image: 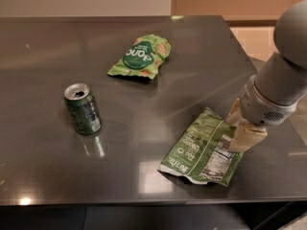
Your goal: Move green jalapeno chip bag near green rice chip bag
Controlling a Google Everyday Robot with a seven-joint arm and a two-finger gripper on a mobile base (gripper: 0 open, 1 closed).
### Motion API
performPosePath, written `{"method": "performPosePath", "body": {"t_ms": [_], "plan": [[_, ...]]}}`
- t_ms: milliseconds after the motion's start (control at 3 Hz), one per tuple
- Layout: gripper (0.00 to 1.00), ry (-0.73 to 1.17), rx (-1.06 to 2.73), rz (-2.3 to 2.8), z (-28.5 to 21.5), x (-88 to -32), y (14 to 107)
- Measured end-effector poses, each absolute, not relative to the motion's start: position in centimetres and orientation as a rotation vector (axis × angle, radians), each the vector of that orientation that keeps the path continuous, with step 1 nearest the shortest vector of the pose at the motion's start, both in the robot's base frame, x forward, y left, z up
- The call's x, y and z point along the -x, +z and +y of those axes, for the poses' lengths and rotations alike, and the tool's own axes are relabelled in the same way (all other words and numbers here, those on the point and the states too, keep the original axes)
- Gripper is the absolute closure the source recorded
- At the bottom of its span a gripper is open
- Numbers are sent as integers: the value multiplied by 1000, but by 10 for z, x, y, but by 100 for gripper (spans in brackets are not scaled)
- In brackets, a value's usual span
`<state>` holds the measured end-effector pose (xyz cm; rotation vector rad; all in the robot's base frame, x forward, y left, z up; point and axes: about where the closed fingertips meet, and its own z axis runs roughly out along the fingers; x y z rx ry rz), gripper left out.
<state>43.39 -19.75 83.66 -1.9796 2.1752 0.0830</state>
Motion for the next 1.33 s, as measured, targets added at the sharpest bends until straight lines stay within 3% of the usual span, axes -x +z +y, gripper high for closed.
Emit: {"method": "performPosePath", "body": {"t_ms": [333,667,1333], "plan": [[87,69,1946,2178,-196,-443,856],[100,73,1891,2191,-191,-469,885],[100,146,1840,2157,-175,-564,918]]}}
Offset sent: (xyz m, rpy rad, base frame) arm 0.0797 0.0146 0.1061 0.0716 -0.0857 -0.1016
